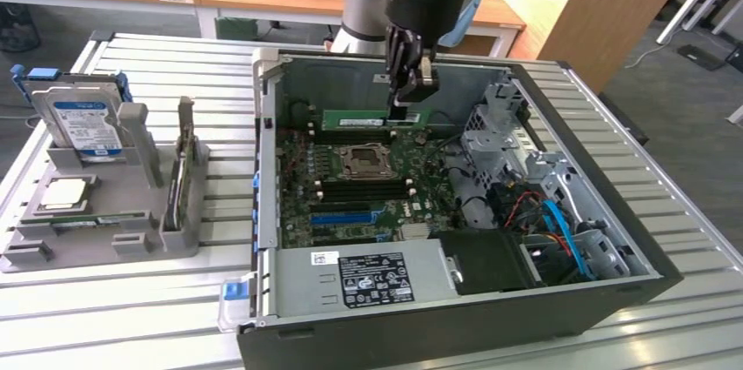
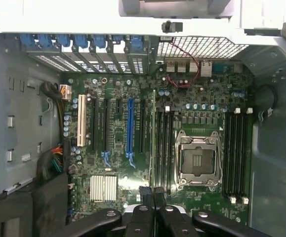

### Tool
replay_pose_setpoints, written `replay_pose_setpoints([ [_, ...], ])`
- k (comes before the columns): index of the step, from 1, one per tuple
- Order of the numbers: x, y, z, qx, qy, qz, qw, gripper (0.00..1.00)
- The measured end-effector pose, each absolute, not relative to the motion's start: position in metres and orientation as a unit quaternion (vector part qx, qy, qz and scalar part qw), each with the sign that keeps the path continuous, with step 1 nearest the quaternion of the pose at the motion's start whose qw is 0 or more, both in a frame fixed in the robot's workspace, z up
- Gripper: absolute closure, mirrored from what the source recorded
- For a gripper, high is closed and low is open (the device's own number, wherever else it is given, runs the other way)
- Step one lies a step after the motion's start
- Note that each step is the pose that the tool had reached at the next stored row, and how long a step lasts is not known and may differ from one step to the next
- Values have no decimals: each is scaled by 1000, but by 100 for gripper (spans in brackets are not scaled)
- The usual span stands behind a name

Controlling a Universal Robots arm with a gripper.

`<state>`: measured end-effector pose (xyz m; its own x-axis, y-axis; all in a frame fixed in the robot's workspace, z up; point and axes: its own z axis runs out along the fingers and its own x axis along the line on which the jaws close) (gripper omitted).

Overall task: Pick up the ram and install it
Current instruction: 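Pick up the ram and move it above insertion slot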

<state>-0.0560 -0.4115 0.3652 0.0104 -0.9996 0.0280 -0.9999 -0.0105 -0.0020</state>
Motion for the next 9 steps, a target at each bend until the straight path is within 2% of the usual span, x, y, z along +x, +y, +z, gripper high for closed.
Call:
replay_pose_setpoints([
  [9,-56,-411,351,711,-703,11,9,88],
])
